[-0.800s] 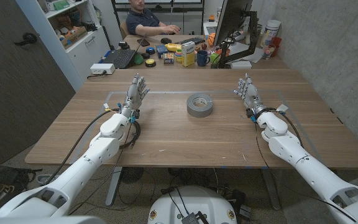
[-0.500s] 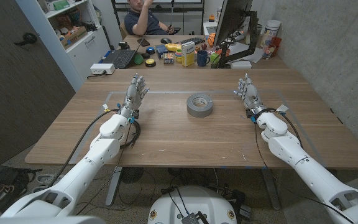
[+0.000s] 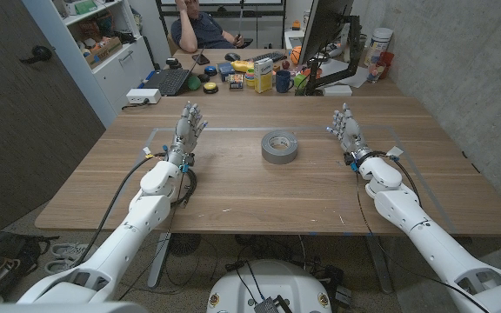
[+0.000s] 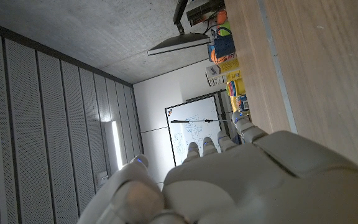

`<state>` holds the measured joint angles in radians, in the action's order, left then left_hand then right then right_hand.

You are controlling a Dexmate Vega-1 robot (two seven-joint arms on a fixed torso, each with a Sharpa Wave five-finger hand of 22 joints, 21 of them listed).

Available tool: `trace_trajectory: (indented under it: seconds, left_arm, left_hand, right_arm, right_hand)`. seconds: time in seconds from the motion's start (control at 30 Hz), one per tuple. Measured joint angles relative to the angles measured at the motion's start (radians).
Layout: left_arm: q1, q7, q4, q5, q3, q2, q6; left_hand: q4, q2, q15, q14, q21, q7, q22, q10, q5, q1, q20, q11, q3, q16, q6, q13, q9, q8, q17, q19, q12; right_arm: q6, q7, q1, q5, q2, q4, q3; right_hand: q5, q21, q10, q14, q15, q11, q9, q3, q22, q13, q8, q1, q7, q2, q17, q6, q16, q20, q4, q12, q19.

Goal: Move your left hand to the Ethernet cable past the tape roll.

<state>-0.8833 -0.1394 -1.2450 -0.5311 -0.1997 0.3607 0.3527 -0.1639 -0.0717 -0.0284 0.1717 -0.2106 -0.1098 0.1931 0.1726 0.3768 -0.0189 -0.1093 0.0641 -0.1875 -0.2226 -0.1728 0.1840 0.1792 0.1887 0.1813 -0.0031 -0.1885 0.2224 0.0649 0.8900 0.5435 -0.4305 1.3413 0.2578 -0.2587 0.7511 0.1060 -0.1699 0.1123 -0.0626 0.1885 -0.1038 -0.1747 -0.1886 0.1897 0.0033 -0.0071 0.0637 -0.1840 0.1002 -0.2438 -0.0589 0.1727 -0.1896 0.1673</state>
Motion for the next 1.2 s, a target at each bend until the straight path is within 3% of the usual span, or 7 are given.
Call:
trace_trajectory:
  seconds: [0.07, 0.23, 0.43, 0.57, 1.03, 1.2]
  left_arm:
    - [-0.008, 0.011, -0.009, 0.012, 0.008, -0.006, 0.004]
    - [-0.037, 0.062, -0.038, 0.051, 0.029, -0.023, 0.019]
    - [-0.077, 0.158, -0.082, 0.114, 0.051, -0.044, 0.041]
    - [-0.109, 0.224, -0.12, 0.161, 0.066, -0.058, 0.051]
    - [-0.215, 0.528, -0.253, 0.412, 0.115, -0.1, 0.061]
    - [-0.275, 0.622, -0.342, 0.517, 0.143, -0.115, 0.027]
  left_hand:
    - [0.004, 0.0, 0.0, 0.0, 0.004, -0.02, 0.0, 0.0, 0.001, 0.0, -0.025, 0.0, 0.004, 0.002, 0.001, 0.0, 0.0, 0.0, 0.0, -0.007, 0.0]
    - [0.01, -0.007, 0.024, 0.001, 0.008, -0.048, 0.0, -0.004, 0.004, -0.007, -0.049, 0.004, 0.01, 0.011, 0.001, 0.0, 0.0, 0.0, 0.0, -0.024, 0.004]
    - [0.016, 0.0, 0.036, 0.0, 0.011, -0.065, -0.001, -0.004, 0.008, -0.016, -0.042, 0.004, 0.012, 0.013, -0.004, 0.0, 0.0, 0.004, 0.0, -0.031, 0.004]
    - [0.034, 0.015, 0.046, 0.0, 0.011, -0.096, -0.003, -0.004, 0.008, -0.031, -0.039, 0.004, 0.017, 0.012, -0.001, 0.0, 0.002, 0.004, 0.0, -0.034, -0.004]
    - [0.054, 0.038, 0.046, 0.0, 0.011, -0.096, -0.002, -0.004, 0.016, -0.053, -0.049, 0.004, 0.021, 0.007, -0.001, 0.0, 0.005, 0.012, 0.003, -0.036, -0.008]
    - [0.068, 0.044, 0.05, 0.002, 0.015, -0.096, -0.002, -0.011, 0.019, -0.067, -0.061, 0.011, 0.018, 0.008, -0.001, 0.0, 0.009, 0.012, 0.003, -0.048, -0.015]
  right_arm:
    - [-0.002, 0.006, -0.002, -0.006, 0.006, -0.004, -0.006]
    - [-0.005, 0.021, -0.008, -0.018, 0.021, -0.016, -0.02]
    - [-0.009, 0.036, -0.012, -0.029, 0.032, -0.026, -0.03]
    - [-0.012, 0.048, -0.017, -0.036, 0.041, -0.035, -0.038]
    - [-0.015, 0.076, -0.031, -0.05, 0.062, -0.063, -0.052]
    - [-0.016, 0.095, -0.037, -0.054, 0.068, -0.075, -0.054]
  right_hand:
    - [0.0, 0.0, 0.0, 0.0, 0.0, 0.0, 0.0, 0.0, 0.0, 0.0, 0.0, 0.0, 0.0, 0.0, 0.0, 0.0, 0.0, 0.0, 0.0, 0.0, 0.0]
    - [0.0, 0.0, 0.0, 0.0, 0.0, 0.0, 0.0, 0.0, 0.0, 0.0, 0.0, 0.0, 0.0, 0.0, 0.0, 0.0, 0.0, 0.0, 0.0, 0.0, 0.0]
    - [0.0, -0.004, 0.004, 0.0, 0.0, 0.004, 0.0, 0.003, 0.0, 0.0, 0.0, 0.0, 0.0, 0.0, 0.0, 0.0, 0.0, 0.0, 0.003, 0.0, 0.0]
    - [0.0, -0.004, 0.004, 0.0, 0.0, 0.004, 0.0, 0.003, 0.0, 0.0, 0.0, 0.0, -0.004, 0.0, 0.0, 0.004, 0.0, 0.0, 0.003, 0.0, 0.0]
    - [0.0, -0.008, 0.004, 0.0, 0.0, 0.004, 0.0, 0.007, 0.0, 0.0, 0.0, 0.0, -0.004, 0.0, 0.0, 0.004, 0.0, 0.0, -0.001, 0.0, 0.0]
    - [0.0, -0.012, 0.004, 0.0, 0.0, 0.004, 0.0, 0.009, 0.0, 0.0, 0.0, 0.0, -0.004, 0.0, 0.0, 0.004, 0.0, 0.0, 0.0, 0.0, 0.0]
